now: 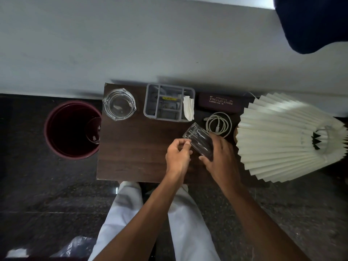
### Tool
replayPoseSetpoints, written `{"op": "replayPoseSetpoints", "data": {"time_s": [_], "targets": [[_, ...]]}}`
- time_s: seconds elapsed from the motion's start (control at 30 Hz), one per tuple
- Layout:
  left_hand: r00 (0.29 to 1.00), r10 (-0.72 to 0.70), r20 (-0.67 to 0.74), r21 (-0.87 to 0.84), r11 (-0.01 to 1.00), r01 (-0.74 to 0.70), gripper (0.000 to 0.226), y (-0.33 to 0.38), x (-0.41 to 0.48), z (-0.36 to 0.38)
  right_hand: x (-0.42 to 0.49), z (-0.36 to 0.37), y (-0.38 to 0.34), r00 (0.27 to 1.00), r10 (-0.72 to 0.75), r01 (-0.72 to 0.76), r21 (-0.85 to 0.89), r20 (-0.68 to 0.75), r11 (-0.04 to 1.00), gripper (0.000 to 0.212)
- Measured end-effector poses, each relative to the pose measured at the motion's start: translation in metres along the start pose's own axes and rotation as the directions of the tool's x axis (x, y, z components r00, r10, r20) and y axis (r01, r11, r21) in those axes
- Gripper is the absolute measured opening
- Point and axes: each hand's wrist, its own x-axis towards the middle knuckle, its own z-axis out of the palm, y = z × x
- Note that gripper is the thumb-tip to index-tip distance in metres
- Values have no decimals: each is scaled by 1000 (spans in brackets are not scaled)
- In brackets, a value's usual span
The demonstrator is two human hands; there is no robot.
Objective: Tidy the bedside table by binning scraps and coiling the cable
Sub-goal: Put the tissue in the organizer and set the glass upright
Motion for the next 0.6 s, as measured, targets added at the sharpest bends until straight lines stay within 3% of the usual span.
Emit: {"op": "replayPoseSetpoints", "data": {"time_s": [0.2,0.4,0.47,0.6], "targets": [[992,126,10,159,979,-126,12,-9,0,-14,-8,7,4,999,-4,6,42,-41,999,86],[928,358,105,356,858,-371,16,-15,-2,-40,-28,7,-6,986,44,-23,125,-161,992,82],[875,450,179,434,762,-481,26,-14,-4,-50,-33,7,-12,976,61,-30,147,-209,989,80],[726,570,384,592,452,-668,56,-12,0,-71,-34,6,-27,968,37,17,212,-249,977,78]]}}
